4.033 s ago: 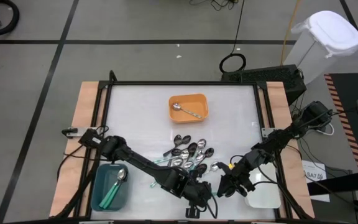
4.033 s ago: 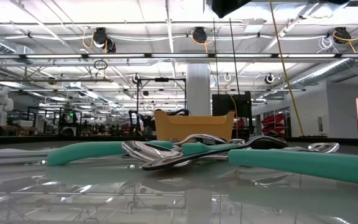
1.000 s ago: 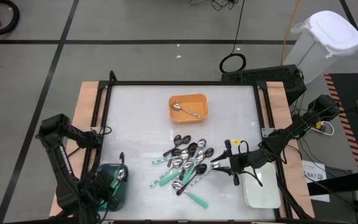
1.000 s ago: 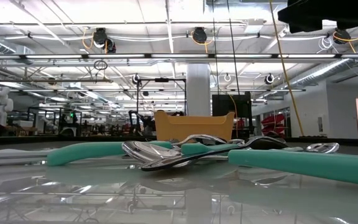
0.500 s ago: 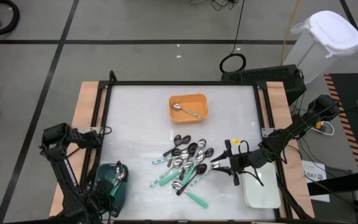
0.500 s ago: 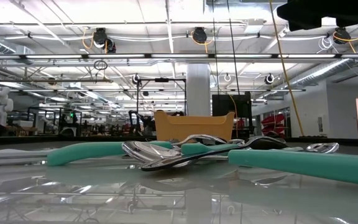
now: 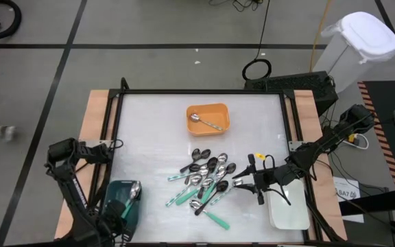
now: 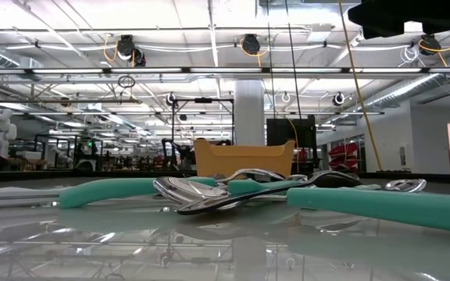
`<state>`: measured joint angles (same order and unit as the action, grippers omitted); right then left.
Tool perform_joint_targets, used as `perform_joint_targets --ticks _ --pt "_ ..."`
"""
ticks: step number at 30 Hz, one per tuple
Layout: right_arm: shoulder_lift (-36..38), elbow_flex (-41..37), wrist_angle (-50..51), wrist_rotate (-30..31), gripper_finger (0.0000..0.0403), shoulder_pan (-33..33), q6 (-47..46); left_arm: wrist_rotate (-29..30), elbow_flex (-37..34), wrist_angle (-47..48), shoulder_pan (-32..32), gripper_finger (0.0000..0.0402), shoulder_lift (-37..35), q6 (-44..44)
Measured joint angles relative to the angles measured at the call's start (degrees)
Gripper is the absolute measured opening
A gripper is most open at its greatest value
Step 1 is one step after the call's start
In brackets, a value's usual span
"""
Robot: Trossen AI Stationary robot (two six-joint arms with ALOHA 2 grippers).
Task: Sort silverware by color (type)
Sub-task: Put the green spoon into the blue bin, then put the white patterned spoon into the yellow bin
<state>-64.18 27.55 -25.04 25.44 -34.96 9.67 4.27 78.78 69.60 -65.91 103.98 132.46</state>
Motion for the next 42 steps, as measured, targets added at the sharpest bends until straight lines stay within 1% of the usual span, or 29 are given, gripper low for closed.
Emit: perform_joint_targets --ticks 7,11,13,27,29,32,37,42 --pt "0.01 0.00 0.00 -0.01 0.0141 0.00 0.00 -0.77 0.00 0.02 0.37 0.0093 0.00 -0.24" --pt "0.00 0.00 0.00 -0.01 0.0141 0.00 0.00 -6.98 0.15 -0.50 0.39 0.0093 0.00 1.13" --pt "0.00 0.00 0.01 -0.01 0.0141 0.00 0.00 -8.72 0.34 -0.52 0.39 0.0092 0.00 2.17" --pt "0.00 0.00 0.02 -0.01 0.0141 0.00 0.18 -9.42 0.50 -1.97 1.50 0.0093 -0.04 0.80" --pt "0.00 0.00 0.02 -0.01 0.0141 0.00 0.11 -9.46 0.50 -3.81 1.77 0.0099 -0.42 0.50" --pt "0.01 0.00 0.04 -0.01 0.0141 0.00 0.06 -9.42 0.74 -4.28 2.31 0.0123 -0.83 -0.17" --pt "0.02 0.00 0.05 -0.02 0.0141 0.00 0.04 -9.22 2.96 0.45 2.62 0.0161 -0.85 -0.78" --pt "0.00 0.00 0.37 -0.03 0.0141 0.00 0.07 -8.44 6.78 6.94 2.75 0.0172 -0.85 -1.60"
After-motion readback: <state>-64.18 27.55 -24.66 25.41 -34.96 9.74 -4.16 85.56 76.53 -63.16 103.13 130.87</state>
